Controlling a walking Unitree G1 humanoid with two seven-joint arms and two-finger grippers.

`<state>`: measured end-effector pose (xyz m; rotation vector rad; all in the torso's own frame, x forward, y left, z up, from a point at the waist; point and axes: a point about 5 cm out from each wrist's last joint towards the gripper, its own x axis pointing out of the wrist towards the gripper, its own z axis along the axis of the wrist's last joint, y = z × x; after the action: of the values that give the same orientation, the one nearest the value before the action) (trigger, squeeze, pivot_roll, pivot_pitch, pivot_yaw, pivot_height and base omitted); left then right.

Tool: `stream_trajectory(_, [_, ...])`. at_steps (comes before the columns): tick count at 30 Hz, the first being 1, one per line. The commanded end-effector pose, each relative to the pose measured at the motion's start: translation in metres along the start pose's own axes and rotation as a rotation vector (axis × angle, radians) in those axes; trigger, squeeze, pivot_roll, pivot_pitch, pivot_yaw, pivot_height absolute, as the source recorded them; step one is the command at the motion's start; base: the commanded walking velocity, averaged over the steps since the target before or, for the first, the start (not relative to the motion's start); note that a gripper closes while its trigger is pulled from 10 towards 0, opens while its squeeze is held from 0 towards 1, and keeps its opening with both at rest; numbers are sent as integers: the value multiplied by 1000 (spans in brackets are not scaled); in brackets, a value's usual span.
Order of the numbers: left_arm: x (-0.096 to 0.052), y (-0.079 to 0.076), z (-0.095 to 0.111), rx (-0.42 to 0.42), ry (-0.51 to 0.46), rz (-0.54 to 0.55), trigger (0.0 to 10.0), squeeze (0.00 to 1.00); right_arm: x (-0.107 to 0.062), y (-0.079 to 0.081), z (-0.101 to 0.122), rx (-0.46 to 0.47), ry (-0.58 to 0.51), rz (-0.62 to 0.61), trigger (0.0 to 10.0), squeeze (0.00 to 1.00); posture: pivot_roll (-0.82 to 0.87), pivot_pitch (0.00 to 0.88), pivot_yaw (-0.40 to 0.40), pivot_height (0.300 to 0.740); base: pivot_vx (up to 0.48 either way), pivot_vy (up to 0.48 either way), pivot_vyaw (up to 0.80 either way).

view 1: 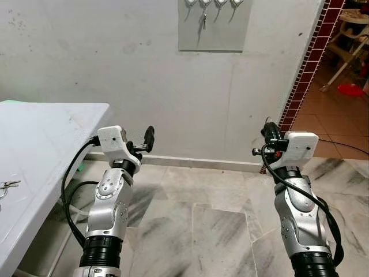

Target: Hang keys on a hook

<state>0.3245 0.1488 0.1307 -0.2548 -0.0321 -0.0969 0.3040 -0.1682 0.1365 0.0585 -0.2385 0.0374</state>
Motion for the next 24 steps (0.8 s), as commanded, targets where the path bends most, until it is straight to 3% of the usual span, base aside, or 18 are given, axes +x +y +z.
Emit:
stream_trajectory(1, [4, -1, 6, 3, -11, -8, 10000, 0, 3, 3, 8, -1, -28, 11, 10000, 0, -25, 0, 13, 740, 240, 0, 0])
stream_trajectory(24, [4, 1, 6, 27, -4, -13, 10000, 0, 2, 7, 7, 14, -32, 11, 10000, 0, -19, 0, 23, 740, 260, 0, 0])
